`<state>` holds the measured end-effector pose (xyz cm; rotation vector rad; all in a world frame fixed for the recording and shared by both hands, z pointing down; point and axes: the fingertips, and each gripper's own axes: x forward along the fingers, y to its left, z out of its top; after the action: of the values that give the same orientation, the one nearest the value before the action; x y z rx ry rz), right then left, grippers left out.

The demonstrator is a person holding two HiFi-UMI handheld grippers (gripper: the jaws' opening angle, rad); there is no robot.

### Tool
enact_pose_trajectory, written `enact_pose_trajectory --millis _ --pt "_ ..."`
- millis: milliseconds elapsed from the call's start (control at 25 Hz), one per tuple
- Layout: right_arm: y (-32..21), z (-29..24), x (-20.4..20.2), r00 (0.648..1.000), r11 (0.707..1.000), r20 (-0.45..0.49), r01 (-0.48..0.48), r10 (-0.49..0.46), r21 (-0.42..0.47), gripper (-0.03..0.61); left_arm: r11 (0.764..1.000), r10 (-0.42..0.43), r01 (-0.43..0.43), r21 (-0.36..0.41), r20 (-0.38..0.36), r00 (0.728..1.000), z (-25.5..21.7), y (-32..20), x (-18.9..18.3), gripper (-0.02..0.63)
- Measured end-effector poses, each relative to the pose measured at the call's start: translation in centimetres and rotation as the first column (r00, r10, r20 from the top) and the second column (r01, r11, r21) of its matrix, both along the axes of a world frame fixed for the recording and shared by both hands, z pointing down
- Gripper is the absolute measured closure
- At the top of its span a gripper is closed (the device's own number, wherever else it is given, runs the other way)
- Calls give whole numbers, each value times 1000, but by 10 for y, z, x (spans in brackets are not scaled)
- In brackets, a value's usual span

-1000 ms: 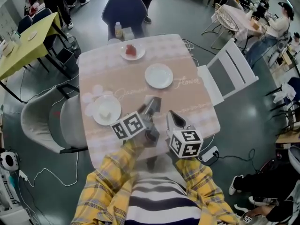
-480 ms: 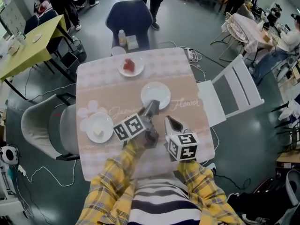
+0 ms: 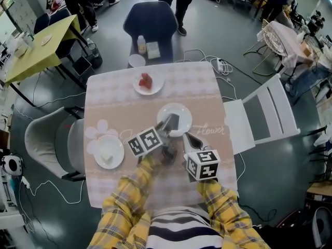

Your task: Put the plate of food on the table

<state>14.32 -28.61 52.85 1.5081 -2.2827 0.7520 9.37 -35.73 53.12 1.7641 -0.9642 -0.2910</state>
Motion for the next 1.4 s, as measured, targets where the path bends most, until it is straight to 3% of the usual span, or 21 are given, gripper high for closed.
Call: enact_pose_trajectory --millis 160,440,640,760,920,1080,1160,1240,1400 --pt "-13 9 0 1000 1000 0 6 -6 -12 583 1000 2 -2 -25 -3 1000 11 -4 3 535" --pt "-17 13 -2 1000 999 18 13 -12 -30 583 992 -32 19 -122 -109 994 20 -11 6 535" --pt "-17 16 -3 1000 999 26 13 -12 -34 583 996 52 -53 -72 -22 998 14 -15 12 561" --pt "-18 15 -2 1000 999 27 13 -12 -36 583 993 79 -78 -88 7 997 13 -15 14 565" --pt "-18 16 0 999 999 34 11 -9 -40 583 991 112 -103 -86 107 988 15 -11 10 561" --pt "-16 16 -4 999 999 41 16 -14 -40 583 988 150 -140 -69 181 972 17 -8 6 511" --pt "-14 16 -6 999 999 43 24 -22 -41 583 986 167 -160 -46 253 953 19 -7 1 468" --pt "-13 16 -7 999 999 44 29 -27 -42 583 983 178 -184 -20 370 912 21 -8 -5 438" --pt "-10 17 -7 999 999 48 28 -26 -44 583 960 216 -280 17 593 776 25 -7 -9 406"
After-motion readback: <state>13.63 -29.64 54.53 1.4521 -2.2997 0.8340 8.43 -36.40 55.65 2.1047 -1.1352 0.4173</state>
